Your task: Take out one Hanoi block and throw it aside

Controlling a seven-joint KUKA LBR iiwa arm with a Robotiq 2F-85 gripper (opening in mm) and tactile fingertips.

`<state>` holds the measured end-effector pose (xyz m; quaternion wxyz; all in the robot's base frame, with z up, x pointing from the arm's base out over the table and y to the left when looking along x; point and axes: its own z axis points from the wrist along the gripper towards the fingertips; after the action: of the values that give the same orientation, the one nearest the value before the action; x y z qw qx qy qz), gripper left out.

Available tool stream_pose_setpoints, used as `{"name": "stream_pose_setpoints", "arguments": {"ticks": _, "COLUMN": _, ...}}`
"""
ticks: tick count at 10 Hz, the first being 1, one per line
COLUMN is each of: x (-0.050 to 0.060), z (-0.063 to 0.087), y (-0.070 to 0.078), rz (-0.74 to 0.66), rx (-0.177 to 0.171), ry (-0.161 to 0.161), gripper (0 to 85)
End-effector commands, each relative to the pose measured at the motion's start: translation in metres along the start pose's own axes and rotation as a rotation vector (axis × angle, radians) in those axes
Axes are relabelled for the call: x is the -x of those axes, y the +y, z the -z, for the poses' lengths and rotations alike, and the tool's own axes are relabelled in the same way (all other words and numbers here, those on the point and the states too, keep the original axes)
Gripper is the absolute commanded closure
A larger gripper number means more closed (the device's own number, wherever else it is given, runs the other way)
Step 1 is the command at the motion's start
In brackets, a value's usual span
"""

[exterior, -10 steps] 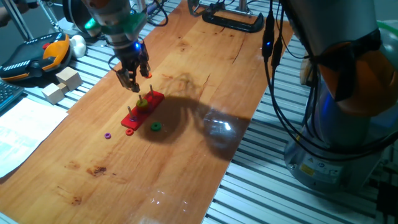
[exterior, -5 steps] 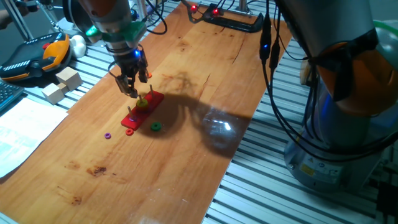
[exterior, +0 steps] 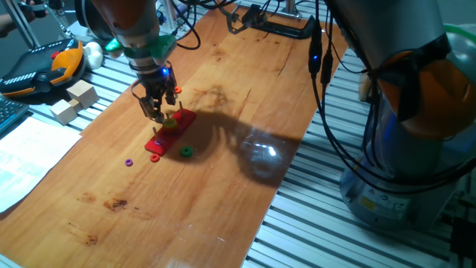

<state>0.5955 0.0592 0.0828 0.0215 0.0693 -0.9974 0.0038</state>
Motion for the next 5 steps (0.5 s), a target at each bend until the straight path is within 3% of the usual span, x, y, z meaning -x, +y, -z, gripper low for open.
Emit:
{"name": "stream_pose_setpoints", "arguments": {"ticks": 1, "x": 0.0, "z": -0.002, "y": 0.001, "rz": 0.0, "rx": 0.001, "ry": 0.0, "gripper": 15.3}}
{"name": "stream_pose_setpoints", "arguments": {"ticks": 5, "x": 0.0, "z": -0.014, "y": 0.002, "rz": 0.007, "rx": -0.004, "ry": -0.007, "gripper": 15.3}}
